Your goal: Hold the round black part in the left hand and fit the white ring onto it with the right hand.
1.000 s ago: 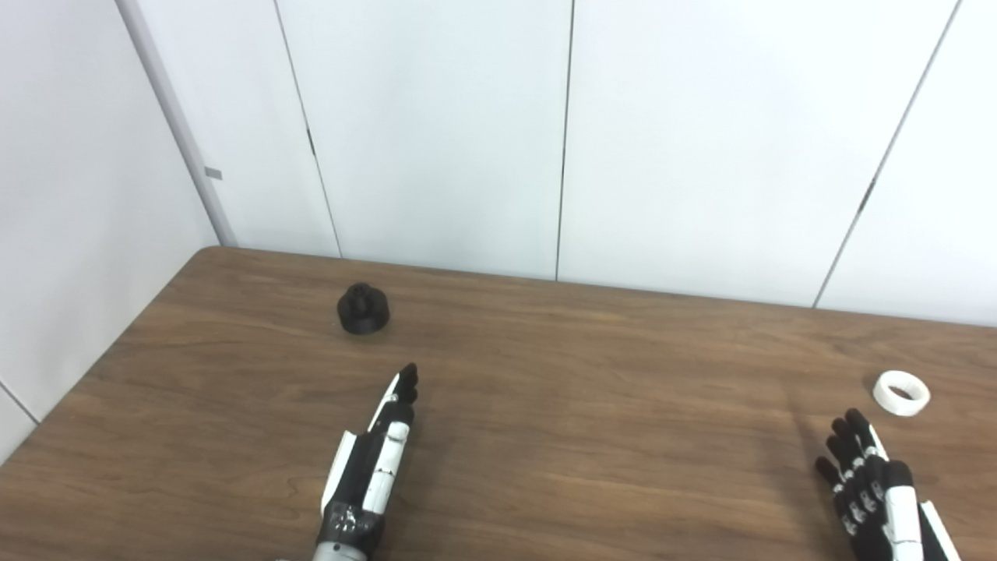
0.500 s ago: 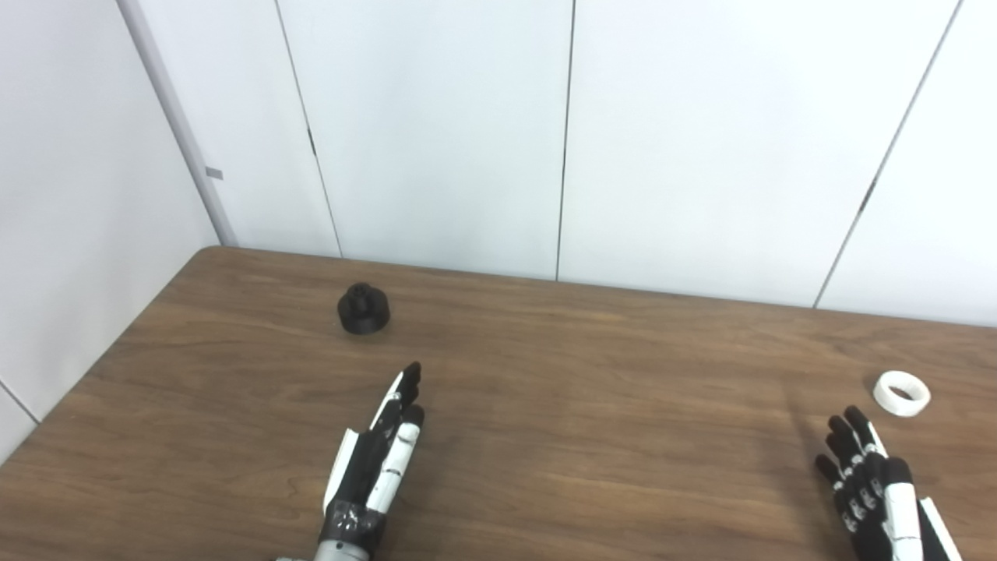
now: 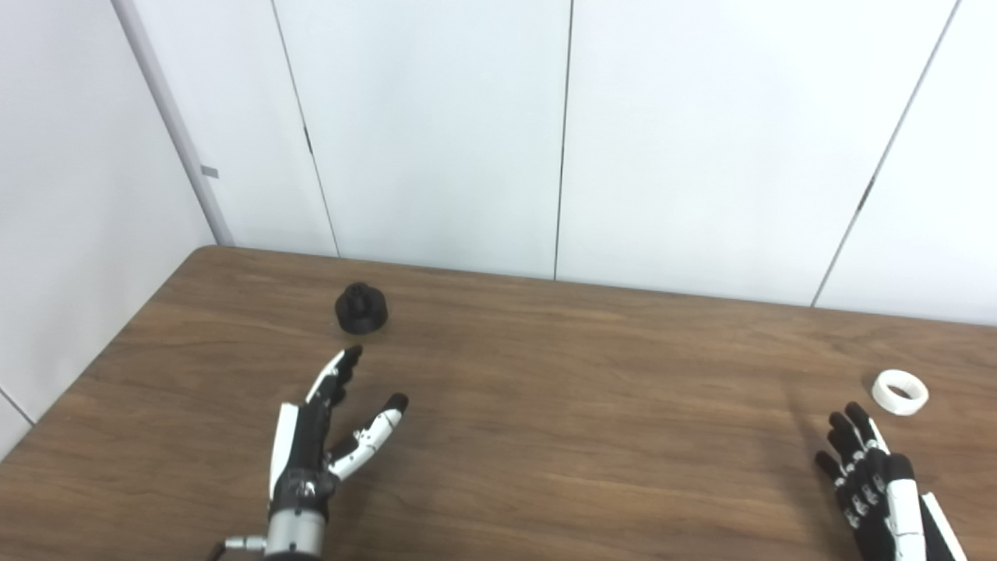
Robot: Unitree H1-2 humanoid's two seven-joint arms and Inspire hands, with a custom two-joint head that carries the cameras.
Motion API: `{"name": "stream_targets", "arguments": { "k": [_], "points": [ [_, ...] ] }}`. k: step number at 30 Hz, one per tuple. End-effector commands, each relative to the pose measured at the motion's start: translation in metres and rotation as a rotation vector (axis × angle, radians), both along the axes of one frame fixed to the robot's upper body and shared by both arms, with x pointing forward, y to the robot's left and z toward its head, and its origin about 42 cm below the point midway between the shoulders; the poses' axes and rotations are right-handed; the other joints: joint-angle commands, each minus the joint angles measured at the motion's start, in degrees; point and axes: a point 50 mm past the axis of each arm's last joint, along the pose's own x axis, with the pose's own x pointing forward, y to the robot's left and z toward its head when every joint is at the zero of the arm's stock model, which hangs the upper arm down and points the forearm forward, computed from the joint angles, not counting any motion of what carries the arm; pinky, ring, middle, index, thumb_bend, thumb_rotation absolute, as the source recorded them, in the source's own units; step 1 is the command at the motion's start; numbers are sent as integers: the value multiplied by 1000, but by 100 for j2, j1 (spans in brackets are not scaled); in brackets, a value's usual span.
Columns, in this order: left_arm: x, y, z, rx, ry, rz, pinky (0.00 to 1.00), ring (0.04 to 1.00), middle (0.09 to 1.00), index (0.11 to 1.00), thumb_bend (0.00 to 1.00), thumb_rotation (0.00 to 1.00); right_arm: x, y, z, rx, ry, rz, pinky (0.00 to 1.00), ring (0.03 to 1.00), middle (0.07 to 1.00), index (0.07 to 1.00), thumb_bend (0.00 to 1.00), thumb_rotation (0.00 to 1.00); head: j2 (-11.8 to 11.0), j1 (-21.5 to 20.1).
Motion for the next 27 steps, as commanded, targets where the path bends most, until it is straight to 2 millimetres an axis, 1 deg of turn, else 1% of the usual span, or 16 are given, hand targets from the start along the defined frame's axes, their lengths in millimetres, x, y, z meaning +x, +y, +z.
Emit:
{"name": "stream_targets", "arguments": {
  "k": [1, 3, 5, 9, 13, 16, 20, 24, 27],
  "points": [
    [14, 9, 28, 94, -92, 40, 920, 933, 911, 863, 781, 251, -4, 1, -12, 7, 24, 3, 1000, 1000, 982, 991, 589, 1000, 2, 2],
    [19, 14, 33, 154, -85, 70, 953, 945, 914, 851, 818, 286, -4, 2, -12, 7, 23, 0, 1000, 1000, 982, 989, 597, 1000, 3, -5],
    [23, 19, 38, 216, -83, 99, 949, 925, 892, 832, 835, 325, -3, 3, -12, 8, 20, -3, 1000, 1000, 975, 985, 602, 1000, 9, -12],
    [35, 32, 44, 311, -77, 126, 948, 926, 885, 820, 830, 309, -4, 4, -11, 2, 25, -2, 1000, 1000, 976, 987, 608, 1000, 14, -24],
    [50, 48, 45, 364, -41, 137, 947, 956, 905, 829, 850, 320, -3, 5, -12, 12, 22, -2, 1000, 1000, 969, 984, 599, 1000, 13, -34],
    [58, 55, 46, 395, -23, 149, 948, 965, 914, 833, 863, 319, -3, 6, -12, 22, 22, -2, 1000, 1000, 971, 983, 600, 1000, 16, -39],
    [74, 65, 50, 467, 24, 164, 934, 972, 922, 838, 861, 326, -4, 6, -12, 1, 21, -8, 1000, 1000, 966, 980, 608, 1000, 21, -45],
    [90, 73, 53, 504, 47, 158, 963, 976, 929, 848, 878, 337, -5, 7, -12, 5, 25, -6, 1000, 1000, 971, 985, 607, 1000, 33, -34],
    [103, 74, 56, 527, 84, 154, 997, 997, 957, 903, 903, 358, -8, 6, -11, 2, 27, -8, 1000, 1000, 971, 982, 596, 1000, 67, -30]
  ]
}}
